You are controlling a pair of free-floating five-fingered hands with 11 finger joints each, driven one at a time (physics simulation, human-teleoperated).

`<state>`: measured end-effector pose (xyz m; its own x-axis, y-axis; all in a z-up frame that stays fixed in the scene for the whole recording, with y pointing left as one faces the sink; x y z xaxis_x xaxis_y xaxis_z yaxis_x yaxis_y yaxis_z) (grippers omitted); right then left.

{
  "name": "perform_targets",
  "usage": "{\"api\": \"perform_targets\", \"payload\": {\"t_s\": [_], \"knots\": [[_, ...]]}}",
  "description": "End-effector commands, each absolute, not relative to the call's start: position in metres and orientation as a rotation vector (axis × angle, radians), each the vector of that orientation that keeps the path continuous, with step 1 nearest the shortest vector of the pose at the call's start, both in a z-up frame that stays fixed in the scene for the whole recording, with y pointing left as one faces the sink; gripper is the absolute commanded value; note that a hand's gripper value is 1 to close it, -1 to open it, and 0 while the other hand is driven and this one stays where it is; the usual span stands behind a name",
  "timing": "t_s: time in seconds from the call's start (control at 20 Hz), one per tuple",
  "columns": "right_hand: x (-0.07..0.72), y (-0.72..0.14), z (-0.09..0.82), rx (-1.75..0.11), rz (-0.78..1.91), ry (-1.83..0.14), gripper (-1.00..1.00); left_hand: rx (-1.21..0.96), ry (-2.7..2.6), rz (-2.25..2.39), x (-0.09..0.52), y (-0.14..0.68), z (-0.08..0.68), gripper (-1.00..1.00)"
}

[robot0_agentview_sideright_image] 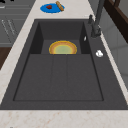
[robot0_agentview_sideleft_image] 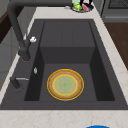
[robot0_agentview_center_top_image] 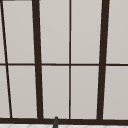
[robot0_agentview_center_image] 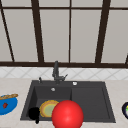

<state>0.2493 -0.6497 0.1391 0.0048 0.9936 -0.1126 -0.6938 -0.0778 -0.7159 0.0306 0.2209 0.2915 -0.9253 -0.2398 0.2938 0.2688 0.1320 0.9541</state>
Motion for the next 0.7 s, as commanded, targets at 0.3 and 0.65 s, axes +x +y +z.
{"api": "perform_targets", "payload": {"t_s": [0.3,0.65], "knots": [[0.218,-0.644,0.114,-0.979,1.419,-0.699,-1.00,-0.028,-2.040,-1.848,0.031,0.221,0.292,0.00],[0.204,-0.639,0.114,-1.092,1.359,-0.731,-1.00,-0.028,-2.040,-1.848,0.031,0.221,0.292,0.00]]}}
